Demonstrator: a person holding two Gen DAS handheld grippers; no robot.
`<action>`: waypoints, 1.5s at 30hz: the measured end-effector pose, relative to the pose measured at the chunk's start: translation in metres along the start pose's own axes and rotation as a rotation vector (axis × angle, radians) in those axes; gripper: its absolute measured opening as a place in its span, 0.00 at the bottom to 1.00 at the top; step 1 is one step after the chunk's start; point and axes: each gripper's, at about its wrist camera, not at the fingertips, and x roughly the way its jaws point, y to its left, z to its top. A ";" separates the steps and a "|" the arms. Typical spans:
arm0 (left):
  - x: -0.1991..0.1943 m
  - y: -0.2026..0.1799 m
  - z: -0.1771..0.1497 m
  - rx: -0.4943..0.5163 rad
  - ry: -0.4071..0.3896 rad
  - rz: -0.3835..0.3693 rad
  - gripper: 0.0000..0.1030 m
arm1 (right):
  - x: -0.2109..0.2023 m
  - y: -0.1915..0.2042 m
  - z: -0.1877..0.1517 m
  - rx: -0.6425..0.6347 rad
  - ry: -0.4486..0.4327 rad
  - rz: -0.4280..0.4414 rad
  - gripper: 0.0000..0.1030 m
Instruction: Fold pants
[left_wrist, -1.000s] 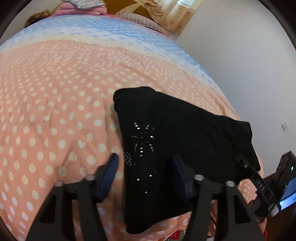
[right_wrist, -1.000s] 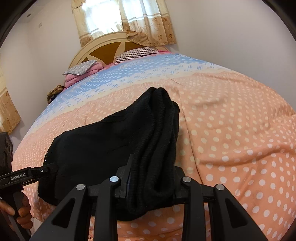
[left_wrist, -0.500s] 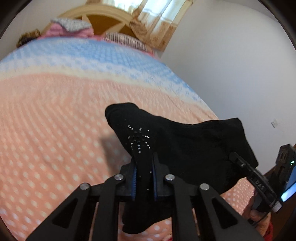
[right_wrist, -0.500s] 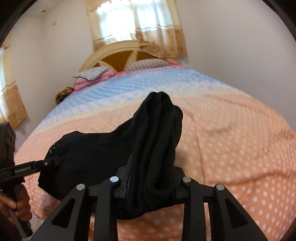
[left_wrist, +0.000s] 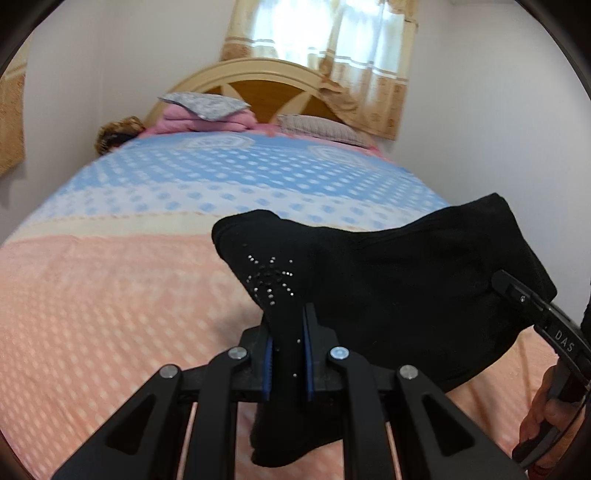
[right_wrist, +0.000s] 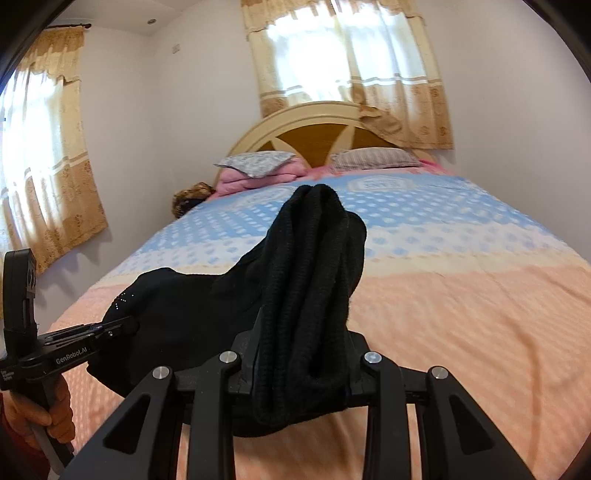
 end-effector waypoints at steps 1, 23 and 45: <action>0.008 0.005 0.004 0.002 -0.003 0.020 0.13 | 0.013 0.004 0.003 -0.005 0.000 0.005 0.31; 0.096 0.048 -0.015 0.089 0.159 0.263 0.62 | 0.165 -0.013 -0.028 0.148 0.304 -0.009 0.36; 0.075 0.035 0.019 0.045 0.069 0.239 0.86 | 0.119 0.009 0.007 0.005 0.171 -0.015 0.08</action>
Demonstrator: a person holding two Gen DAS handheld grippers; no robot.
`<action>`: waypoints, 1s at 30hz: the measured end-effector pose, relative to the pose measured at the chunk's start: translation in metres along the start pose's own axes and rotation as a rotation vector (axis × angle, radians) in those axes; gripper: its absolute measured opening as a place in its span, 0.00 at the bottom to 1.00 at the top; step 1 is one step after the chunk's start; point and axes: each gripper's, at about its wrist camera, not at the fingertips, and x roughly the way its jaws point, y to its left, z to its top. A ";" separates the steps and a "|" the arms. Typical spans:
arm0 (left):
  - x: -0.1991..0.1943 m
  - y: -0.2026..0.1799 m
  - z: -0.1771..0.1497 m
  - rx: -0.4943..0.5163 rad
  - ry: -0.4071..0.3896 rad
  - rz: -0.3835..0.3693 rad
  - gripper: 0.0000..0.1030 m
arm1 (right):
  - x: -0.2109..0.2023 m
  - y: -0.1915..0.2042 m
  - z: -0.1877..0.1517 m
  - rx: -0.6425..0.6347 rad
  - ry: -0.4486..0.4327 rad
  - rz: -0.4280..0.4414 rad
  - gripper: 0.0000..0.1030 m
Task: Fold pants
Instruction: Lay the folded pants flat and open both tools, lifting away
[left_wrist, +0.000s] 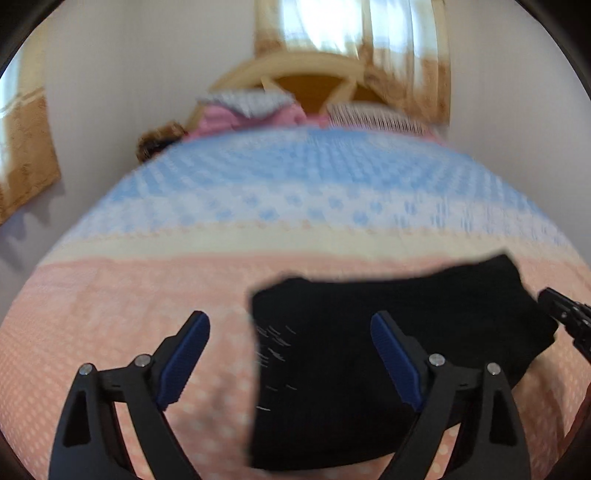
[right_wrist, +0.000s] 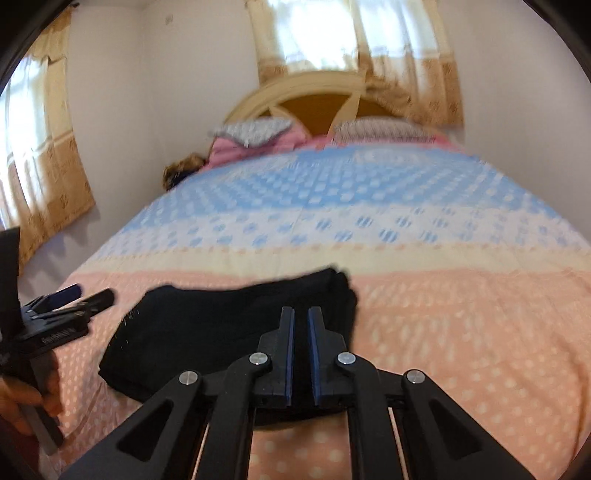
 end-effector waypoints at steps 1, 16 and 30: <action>0.009 -0.003 -0.004 -0.002 0.038 0.010 0.84 | 0.010 -0.003 -0.004 0.021 0.037 -0.006 0.08; 0.030 0.022 -0.039 -0.122 0.135 -0.010 0.90 | 0.034 -0.001 -0.031 -0.001 0.057 -0.042 0.08; 0.038 0.015 -0.039 -0.127 0.166 0.049 1.00 | 0.062 0.002 -0.026 -0.042 0.115 -0.057 0.08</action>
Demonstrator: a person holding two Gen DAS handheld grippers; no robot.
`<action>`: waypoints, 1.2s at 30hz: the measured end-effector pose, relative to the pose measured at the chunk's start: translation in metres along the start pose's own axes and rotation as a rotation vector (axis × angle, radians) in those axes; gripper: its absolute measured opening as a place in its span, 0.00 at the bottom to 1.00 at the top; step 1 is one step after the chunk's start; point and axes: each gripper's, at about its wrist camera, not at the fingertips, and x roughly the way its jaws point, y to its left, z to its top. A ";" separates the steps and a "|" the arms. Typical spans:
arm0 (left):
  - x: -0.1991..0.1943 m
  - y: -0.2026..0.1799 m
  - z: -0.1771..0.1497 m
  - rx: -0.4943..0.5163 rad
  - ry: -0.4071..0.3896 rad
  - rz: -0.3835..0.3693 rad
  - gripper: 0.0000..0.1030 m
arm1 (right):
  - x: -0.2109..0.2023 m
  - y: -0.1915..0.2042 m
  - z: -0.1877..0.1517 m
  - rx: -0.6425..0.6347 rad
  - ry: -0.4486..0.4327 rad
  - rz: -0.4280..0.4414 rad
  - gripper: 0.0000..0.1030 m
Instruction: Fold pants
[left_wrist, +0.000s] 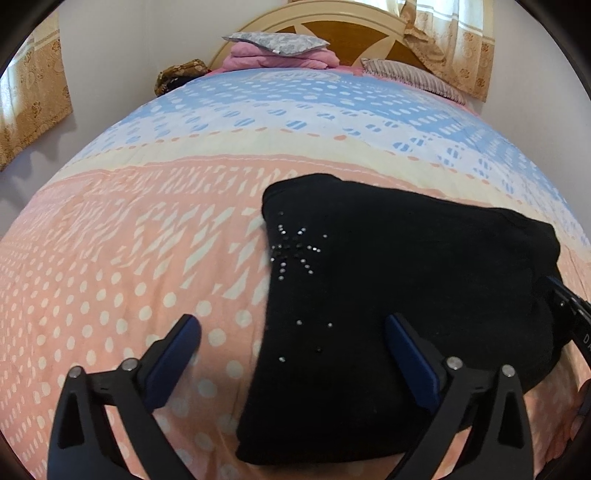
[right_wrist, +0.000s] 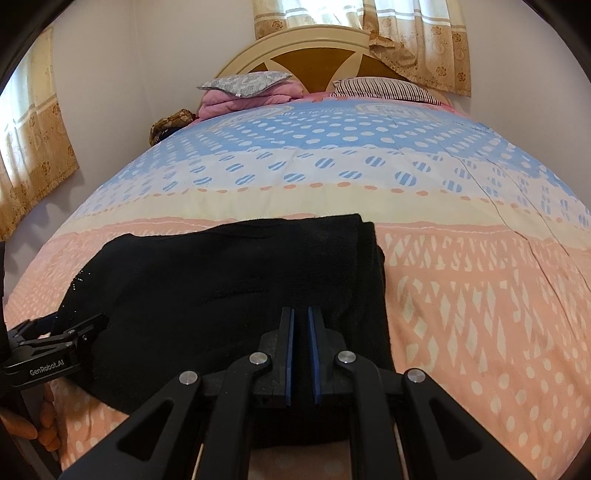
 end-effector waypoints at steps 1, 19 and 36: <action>0.000 0.001 0.000 -0.004 0.003 0.000 1.00 | 0.000 0.002 0.000 -0.008 -0.001 -0.008 0.08; -0.057 -0.017 -0.034 0.103 -0.036 -0.039 0.99 | -0.088 -0.002 -0.015 0.115 -0.152 0.032 0.61; -0.063 -0.031 -0.074 0.129 0.057 -0.053 0.99 | -0.098 -0.007 -0.059 0.180 -0.020 0.043 0.61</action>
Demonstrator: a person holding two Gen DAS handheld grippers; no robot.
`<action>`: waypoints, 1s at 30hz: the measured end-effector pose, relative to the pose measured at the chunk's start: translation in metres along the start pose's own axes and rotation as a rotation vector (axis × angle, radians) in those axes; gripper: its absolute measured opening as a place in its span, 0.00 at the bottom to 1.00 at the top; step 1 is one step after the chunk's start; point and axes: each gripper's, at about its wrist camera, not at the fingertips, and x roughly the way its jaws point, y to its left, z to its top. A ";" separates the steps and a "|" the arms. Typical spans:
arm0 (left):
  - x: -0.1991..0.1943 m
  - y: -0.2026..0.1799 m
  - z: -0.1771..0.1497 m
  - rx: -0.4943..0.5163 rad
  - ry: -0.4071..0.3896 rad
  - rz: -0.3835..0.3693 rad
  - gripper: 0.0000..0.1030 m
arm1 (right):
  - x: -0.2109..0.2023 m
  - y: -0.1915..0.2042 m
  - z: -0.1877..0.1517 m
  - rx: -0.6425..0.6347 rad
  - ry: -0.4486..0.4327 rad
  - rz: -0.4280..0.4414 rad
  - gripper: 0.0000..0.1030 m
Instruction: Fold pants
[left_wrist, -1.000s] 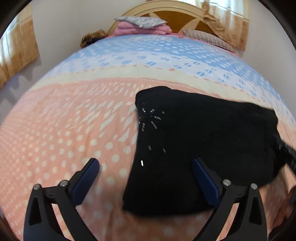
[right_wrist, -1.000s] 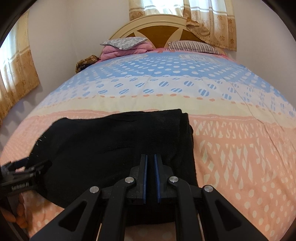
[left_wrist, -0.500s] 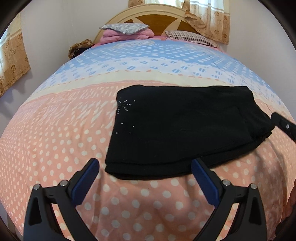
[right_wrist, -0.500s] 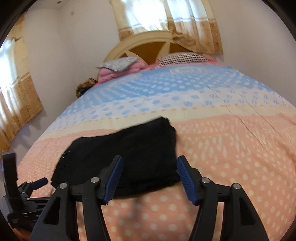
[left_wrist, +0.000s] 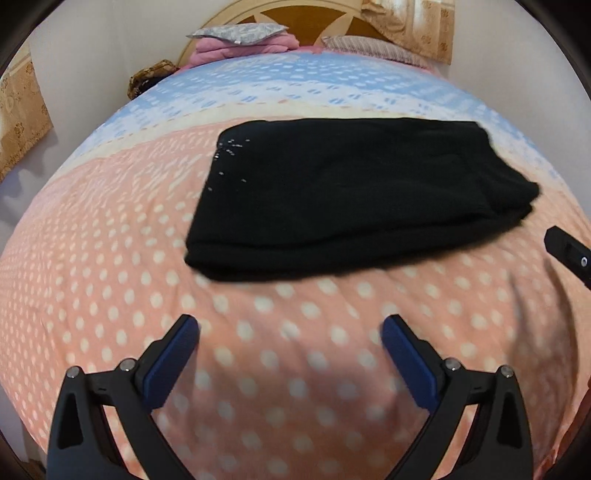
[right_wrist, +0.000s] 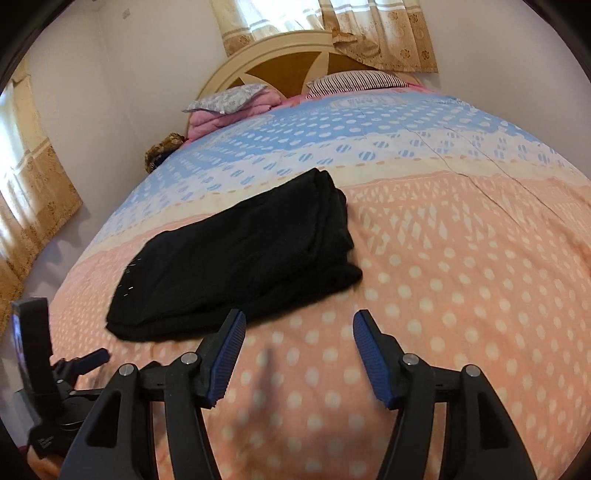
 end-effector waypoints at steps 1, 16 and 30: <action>-0.006 -0.002 -0.004 -0.001 -0.012 -0.006 0.99 | -0.007 -0.001 -0.003 0.005 -0.009 0.006 0.61; -0.105 -0.001 -0.056 0.073 -0.242 0.057 0.99 | -0.087 0.028 -0.050 0.013 -0.123 -0.007 0.61; -0.175 -0.012 -0.059 0.056 -0.411 0.034 1.00 | -0.180 0.051 -0.062 -0.063 -0.351 -0.042 0.69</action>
